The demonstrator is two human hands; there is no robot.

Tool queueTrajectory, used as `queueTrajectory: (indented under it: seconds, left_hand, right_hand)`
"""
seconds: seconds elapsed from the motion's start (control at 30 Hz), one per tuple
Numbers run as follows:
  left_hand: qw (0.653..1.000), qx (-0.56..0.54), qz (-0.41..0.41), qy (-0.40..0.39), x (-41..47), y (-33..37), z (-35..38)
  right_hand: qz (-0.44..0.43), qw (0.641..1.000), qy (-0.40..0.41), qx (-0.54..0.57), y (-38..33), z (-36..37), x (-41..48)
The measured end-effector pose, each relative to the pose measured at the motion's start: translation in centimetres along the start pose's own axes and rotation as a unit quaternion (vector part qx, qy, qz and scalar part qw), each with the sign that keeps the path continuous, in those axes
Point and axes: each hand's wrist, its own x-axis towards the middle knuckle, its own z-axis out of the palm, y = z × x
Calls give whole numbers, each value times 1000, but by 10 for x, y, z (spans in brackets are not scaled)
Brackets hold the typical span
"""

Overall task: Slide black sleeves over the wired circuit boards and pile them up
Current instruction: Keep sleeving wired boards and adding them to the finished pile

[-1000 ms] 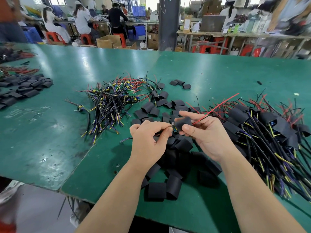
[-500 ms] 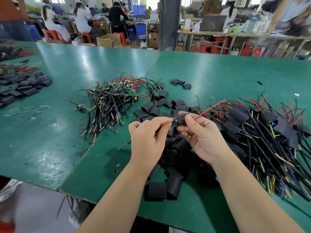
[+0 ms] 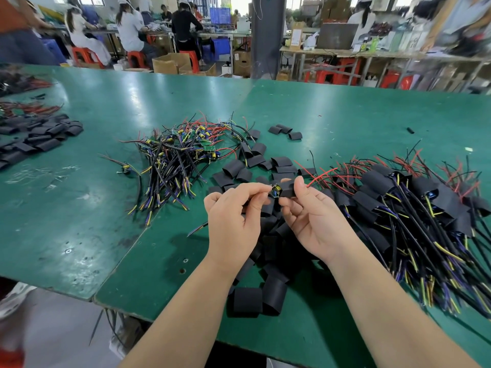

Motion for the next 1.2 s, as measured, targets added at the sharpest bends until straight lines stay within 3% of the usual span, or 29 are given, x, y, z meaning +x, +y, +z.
queueTrajectory:
  seconds: [0.3, 0.57, 0.87, 1.0, 1.2]
  left_hand:
    - [1000, -21, -1, 11, 0, 1, 1]
    - [999, 40, 1, 11, -1, -5, 1]
    - [998, 48, 16, 21, -1, -5, -2]
    - [999, 12, -22, 25, -1, -1, -1]
    - [999, 4, -34, -17, 2, 2, -2]
  right_hand:
    - [26, 998, 27, 45, 5, 2, 0]
    - [-29, 999, -34, -14, 4, 1, -2]
    - [-25, 998, -49, -27, 7, 3, -3]
    - [-31, 997, -62, -29, 8, 2, -2]
    - [-59, 993, -86, -52, 6, -2, -1]
